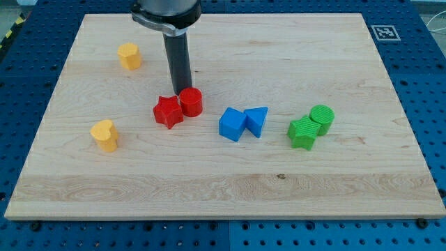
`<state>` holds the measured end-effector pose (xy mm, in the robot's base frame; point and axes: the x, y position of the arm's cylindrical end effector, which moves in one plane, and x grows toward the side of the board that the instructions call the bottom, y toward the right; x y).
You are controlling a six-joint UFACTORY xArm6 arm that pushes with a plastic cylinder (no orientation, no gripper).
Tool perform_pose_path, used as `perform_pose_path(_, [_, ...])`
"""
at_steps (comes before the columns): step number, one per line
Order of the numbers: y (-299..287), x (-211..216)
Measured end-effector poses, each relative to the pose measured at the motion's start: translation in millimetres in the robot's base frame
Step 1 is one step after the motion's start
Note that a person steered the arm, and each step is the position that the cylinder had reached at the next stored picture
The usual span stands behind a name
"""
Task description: Move yellow hexagon slightly down
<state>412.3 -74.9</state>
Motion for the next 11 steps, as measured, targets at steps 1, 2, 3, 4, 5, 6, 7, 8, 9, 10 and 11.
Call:
perform_pose_path(1, [-0.1,3.2])
perform_pose_path(2, [-0.1,-3.8])
perform_pose_path(3, [-0.1,-33.3])
perform_pose_path(4, [-6.0,-67.4])
perform_pose_path(5, [-20.9,-90.9])
perform_pose_path(6, [-41.3,-103.1])
perform_pose_path(7, [-62.3,-108.7])
perform_pose_path(8, [-82.2,-109.8])
perform_pose_path(9, [-97.6,-108.5])
perform_pose_path(10, [-109.1,-102.4])
perform_pose_path(11, [-118.4,-94.8])
